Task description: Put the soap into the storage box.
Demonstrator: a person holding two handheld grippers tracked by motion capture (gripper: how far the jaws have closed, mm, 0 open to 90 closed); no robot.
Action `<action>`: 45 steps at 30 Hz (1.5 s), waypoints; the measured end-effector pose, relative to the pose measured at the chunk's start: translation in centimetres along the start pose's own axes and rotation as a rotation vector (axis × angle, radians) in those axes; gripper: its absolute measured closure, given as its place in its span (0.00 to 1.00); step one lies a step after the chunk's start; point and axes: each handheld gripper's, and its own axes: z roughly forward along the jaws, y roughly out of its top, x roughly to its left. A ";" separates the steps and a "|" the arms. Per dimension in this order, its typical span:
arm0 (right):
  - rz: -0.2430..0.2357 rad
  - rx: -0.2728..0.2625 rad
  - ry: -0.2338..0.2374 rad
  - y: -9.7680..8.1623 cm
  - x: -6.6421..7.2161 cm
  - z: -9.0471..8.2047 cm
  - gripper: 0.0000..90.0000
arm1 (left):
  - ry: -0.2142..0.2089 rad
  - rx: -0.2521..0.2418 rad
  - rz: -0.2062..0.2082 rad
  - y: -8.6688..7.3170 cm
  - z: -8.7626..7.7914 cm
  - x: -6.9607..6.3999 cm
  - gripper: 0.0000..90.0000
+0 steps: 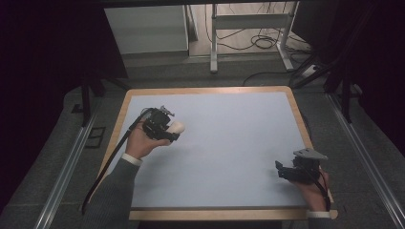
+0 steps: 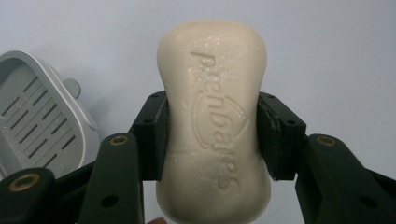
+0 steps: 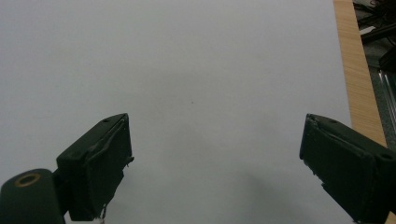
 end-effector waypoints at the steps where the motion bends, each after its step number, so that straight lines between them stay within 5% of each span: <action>1: 0.001 0.000 0.000 0.0 0.0 0.0 0.10 | -0.001 0.004 -0.004 0.0 0.0 0.1 0.55; 22: -0.001 0.005 -0.001 0.0 0.0 0.1 0.10 | 0.066 0.014 -0.051 0.6 -0.1 2.9 0.55; 45: -0.003 0.007 -0.002 -0.1 0.0 0.1 0.10 | 0.073 0.013 -0.100 0.8 -0.1 5.1 0.55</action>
